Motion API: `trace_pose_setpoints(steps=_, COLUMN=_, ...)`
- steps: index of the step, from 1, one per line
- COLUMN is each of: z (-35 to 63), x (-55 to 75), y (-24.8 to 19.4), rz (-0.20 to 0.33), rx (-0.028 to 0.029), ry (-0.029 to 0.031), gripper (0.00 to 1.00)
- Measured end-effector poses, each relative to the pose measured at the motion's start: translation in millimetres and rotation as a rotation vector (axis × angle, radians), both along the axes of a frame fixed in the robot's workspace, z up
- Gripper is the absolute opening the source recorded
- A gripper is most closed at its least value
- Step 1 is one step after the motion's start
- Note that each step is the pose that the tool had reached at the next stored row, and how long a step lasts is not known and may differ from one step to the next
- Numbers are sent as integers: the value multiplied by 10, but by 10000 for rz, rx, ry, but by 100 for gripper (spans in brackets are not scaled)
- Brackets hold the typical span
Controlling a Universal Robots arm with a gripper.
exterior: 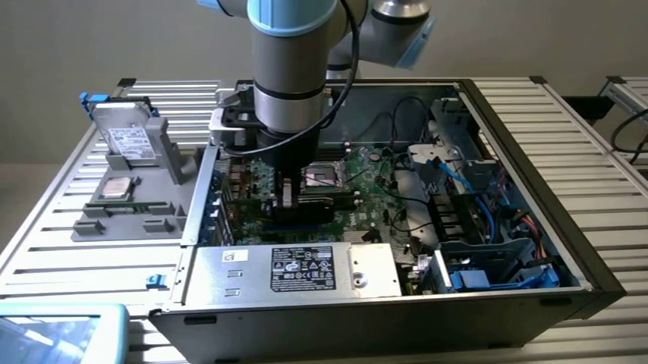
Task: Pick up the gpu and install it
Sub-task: 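Insert the gpu into the slot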
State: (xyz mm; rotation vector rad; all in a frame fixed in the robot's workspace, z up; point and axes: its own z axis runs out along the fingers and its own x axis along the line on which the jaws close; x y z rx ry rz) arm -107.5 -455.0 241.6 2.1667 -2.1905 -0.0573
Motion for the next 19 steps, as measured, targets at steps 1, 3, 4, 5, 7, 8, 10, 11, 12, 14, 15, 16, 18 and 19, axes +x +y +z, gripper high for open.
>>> trace_pose_setpoints(steps=1, z=0, x=0, y=2, rz=0, rx=2, ry=0, gripper=28)
trace_pose_setpoints(steps=3, z=-1, x=-1, y=3, rz=-2, rx=4, ry=3, gripper=28)
trace_pose_setpoints(steps=4, z=-1, x=-1, y=3, rz=-2, rx=5, ry=5, gripper=28)
trace_pose_setpoints(steps=5, z=0, x=-3, y=4, rz=-2, rx=5, ry=5, gripper=28)
trace_pose_setpoints(steps=7, z=0, x=-4, y=4, rz=-3, rx=9, ry=14, gripper=28)
trace_pose_setpoints(steps=8, z=0, x=-4, y=4, rz=-3, rx=10, ry=15, gripper=28)
trace_pose_setpoints(steps=10, z=-1, x=-4, y=4, rz=-3, rx=9, ry=15, gripper=28)
trace_pose_setpoints(steps=11, z=-3, x=-4, y=4, rz=-3, rx=7, ry=16, gripper=28)
trace_pose_setpoints(steps=12, z=-4, x=-4, y=4, rz=-3, rx=6, ry=16, gripper=28)
trace_pose_setpoints(steps=14, z=-7, x=-4, y=4, rz=-2, rx=7, ry=15, gripper=28)
trace_pose_setpoints(steps=15, z=-8, x=-5, y=4, rz=0, rx=8, ry=14, gripper=28)
trace_pose_setpoints(steps=16, z=-8, x=-6, y=3, rz=1, rx=6, ry=12, gripper=28)
trace_pose_setpoints(steps=18, z=-12, x=-8, y=3, rz=7, rx=6, ry=10, gripper=28)
trace_pose_setpoints(steps=19, z=-13, x=-8, y=2, rz=8, rx=6, ry=11, gripper=28)
